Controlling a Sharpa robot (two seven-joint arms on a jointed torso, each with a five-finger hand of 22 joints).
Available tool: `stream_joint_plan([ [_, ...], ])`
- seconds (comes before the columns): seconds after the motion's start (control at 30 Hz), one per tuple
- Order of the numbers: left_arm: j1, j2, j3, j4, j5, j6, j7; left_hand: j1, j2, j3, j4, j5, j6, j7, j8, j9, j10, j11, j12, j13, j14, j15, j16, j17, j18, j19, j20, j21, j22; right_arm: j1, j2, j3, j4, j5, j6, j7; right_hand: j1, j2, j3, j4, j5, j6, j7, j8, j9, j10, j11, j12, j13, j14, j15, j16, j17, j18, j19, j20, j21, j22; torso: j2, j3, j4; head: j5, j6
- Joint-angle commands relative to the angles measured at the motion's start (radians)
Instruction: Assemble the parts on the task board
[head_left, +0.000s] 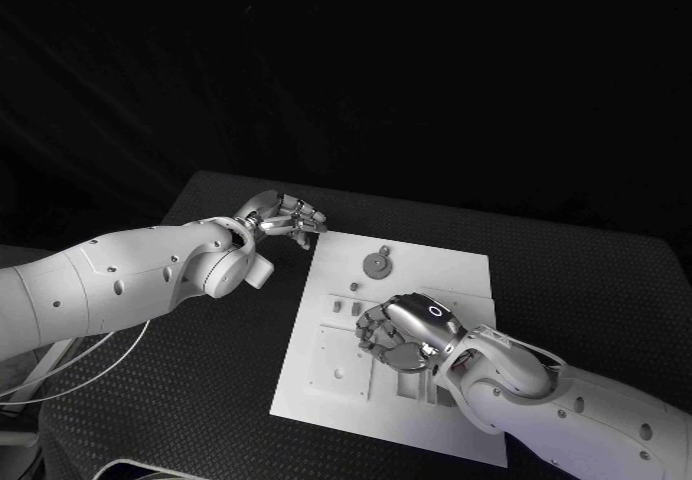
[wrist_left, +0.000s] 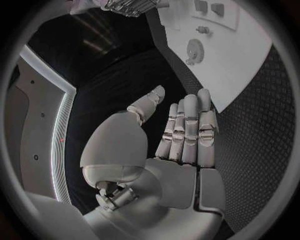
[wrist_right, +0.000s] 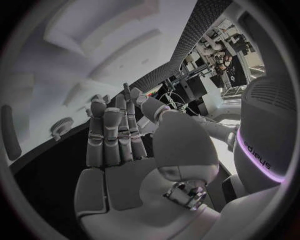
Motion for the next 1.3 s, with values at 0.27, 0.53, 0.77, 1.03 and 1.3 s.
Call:
stream_joint_plan([
  [0.27, 0.001, 0.004, 0.001, 0.001, 0.006, 0.012, 0.008, -0.005, 0.005, -0.009, 0.000, 0.004, -0.007, -0.003, 0.002, -0.002, -0.004, 0.000, 0.004, -0.002, 0.007, 0.002, -0.005, 0.002, 0.036, 0.005, 0.000, -0.005, -0.002, -0.001, 0.015, -0.018, -0.019, -0.029, 0.030, 0.003, 0.003, 0.003, -0.001, 0.002, 0.006, 0.000, 0.003, 0.001, 0.002, 0.005, -0.002, -0.002, 0.001, -0.004, -0.006, 0.002, 0.002, 0.013, 0.000, -0.007, 0.001, 0.001, 0.000, 0.0007, -0.0009, 0.004, -0.008],
  [0.53, 0.001, 0.005, 0.001, 0.001, 0.006, 0.012, 0.008, -0.004, 0.004, -0.010, 0.000, 0.004, -0.007, -0.003, 0.002, -0.002, -0.005, 0.001, 0.004, -0.003, 0.006, 0.003, -0.006, 0.002, 0.036, 0.005, 0.000, -0.006, -0.002, -0.004, 0.023, -0.023, -0.030, -0.040, 0.030, -0.001, 0.003, 0.003, -0.001, 0.002, 0.006, 0.000, 0.003, 0.001, 0.002, 0.005, -0.001, -0.003, 0.001, -0.004, -0.006, 0.002, 0.002, 0.013, 0.000, -0.007, 0.001, 0.002, 0.001, 0.0016, -0.0013, 0.007, -0.010],
  [0.77, 0.001, 0.005, 0.001, 0.001, 0.006, 0.014, 0.008, -0.004, 0.005, -0.010, 0.000, 0.004, -0.007, -0.003, 0.002, -0.002, -0.006, 0.001, 0.003, -0.004, 0.006, 0.003, -0.006, 0.002, 0.036, 0.005, 0.001, -0.007, -0.002, -0.004, 0.023, -0.024, -0.034, -0.048, 0.029, -0.002, 0.003, 0.003, -0.002, 0.002, 0.006, 0.000, 0.003, 0.001, 0.002, 0.005, -0.001, -0.003, 0.001, -0.004, -0.006, 0.002, 0.002, 0.013, -0.001, -0.007, 0.001, 0.002, 0.000, 0.0011, -0.0005, 0.008, -0.012],
  [1.03, 0.001, 0.004, 0.001, 0.002, 0.006, 0.015, 0.007, -0.004, 0.005, -0.011, 0.000, 0.004, -0.007, -0.003, 0.002, -0.002, -0.007, 0.002, 0.003, -0.004, 0.006, 0.003, -0.007, 0.002, 0.036, 0.005, 0.001, -0.007, -0.002, -0.005, 0.021, -0.024, -0.037, -0.057, 0.028, -0.005, 0.004, 0.003, -0.002, 0.002, 0.006, -0.001, 0.003, 0.001, 0.002, 0.005, -0.001, -0.004, 0.001, -0.004, -0.006, 0.002, 0.003, 0.013, -0.001, -0.007, 0.001, 0.002, 0.000, 0.0009, -0.0006, 0.008, -0.013],
  [1.3, 0.001, 0.001, 0.001, 0.003, 0.006, 0.015, 0.007, -0.004, 0.005, -0.011, 0.000, 0.004, -0.008, -0.003, 0.002, -0.002, -0.007, 0.002, 0.003, -0.005, 0.006, 0.004, -0.007, 0.003, 0.036, 0.005, 0.001, -0.008, -0.003, -0.005, 0.021, -0.024, -0.041, -0.059, 0.027, -0.010, 0.004, 0.003, -0.002, 0.002, 0.006, -0.001, 0.003, 0.001, 0.002, 0.006, -0.001, -0.005, 0.001, -0.004, -0.006, 0.002, 0.003, 0.013, -0.001, -0.007, 0.001, 0.002, 0.000, 0.0010, -0.0014, 0.009, -0.013],
])
